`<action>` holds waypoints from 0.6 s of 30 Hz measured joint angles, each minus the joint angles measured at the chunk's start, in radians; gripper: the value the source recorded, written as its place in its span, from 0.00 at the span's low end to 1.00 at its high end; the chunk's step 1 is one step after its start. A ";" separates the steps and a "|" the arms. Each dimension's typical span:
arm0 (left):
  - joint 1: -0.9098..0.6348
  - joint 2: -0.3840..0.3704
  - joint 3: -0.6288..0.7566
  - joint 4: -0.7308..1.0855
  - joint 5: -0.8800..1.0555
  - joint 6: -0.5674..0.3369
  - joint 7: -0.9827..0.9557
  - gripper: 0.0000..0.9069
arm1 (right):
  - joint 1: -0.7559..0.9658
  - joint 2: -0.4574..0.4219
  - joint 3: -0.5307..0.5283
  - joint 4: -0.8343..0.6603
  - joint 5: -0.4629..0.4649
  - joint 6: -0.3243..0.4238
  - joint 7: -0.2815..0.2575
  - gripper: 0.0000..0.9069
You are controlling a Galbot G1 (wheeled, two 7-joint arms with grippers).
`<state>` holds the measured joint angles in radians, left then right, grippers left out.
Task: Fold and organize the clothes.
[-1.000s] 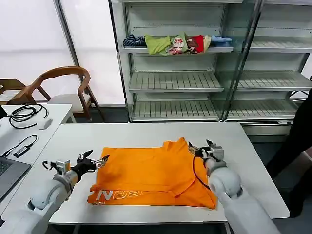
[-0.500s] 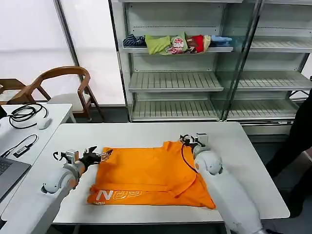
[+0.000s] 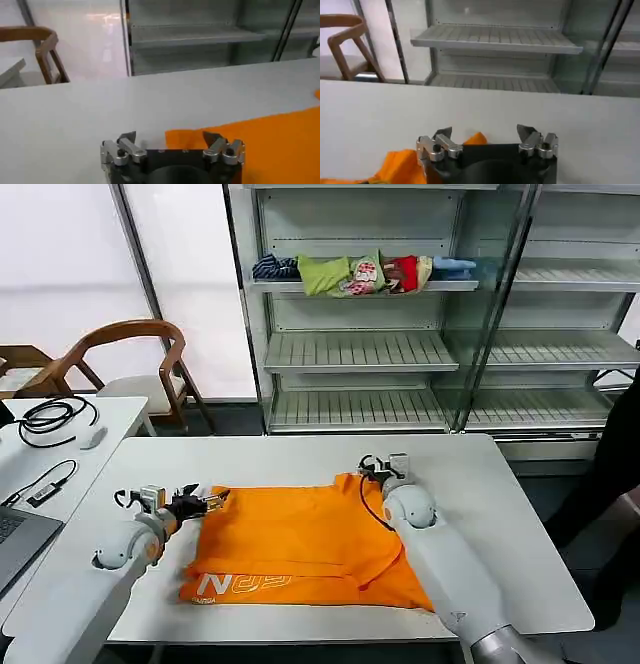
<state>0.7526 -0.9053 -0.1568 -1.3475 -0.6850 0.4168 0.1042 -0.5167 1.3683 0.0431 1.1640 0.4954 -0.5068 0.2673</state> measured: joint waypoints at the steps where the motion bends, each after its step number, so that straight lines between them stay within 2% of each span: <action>1: -0.004 -0.001 0.001 0.005 0.000 0.000 0.000 1.00 | 0.000 0.001 -0.001 -0.003 0.000 0.000 0.000 1.00; 7: -0.013 0.001 0.011 0.017 0.001 0.001 0.002 1.00 | 0.000 0.002 -0.003 -0.015 0.004 -0.005 0.000 1.00; 8: -0.014 0.000 0.012 0.019 0.002 0.001 0.002 0.40 | 0.001 0.002 -0.003 -0.018 0.006 -0.006 -0.001 1.00; 9: -0.015 0.000 0.013 0.020 0.003 0.002 0.002 0.03 | 0.001 0.002 -0.003 -0.020 0.008 -0.008 -0.001 0.96; 10: -0.016 -0.001 0.014 0.021 0.004 0.003 0.003 0.02 | 0.002 0.003 -0.004 -0.022 0.009 -0.009 -0.001 0.78; 11: -0.016 -0.001 0.016 0.023 0.006 0.004 0.004 0.02 | 0.002 0.004 -0.004 -0.024 0.011 -0.010 -0.001 0.16; 12: -0.016 -0.001 0.017 0.024 0.006 0.005 0.004 0.02 | 0.002 0.006 -0.003 -0.026 0.013 -0.010 -0.003 0.00; 18: -0.016 -0.001 0.023 0.030 0.008 0.006 0.009 0.02 | 0.001 0.012 -0.003 -0.034 0.021 -0.010 -0.011 0.00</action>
<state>0.7365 -0.9062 -0.1341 -1.3170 -0.6772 0.4223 0.1136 -0.5152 1.3799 0.0400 1.1301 0.5169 -0.5166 0.2566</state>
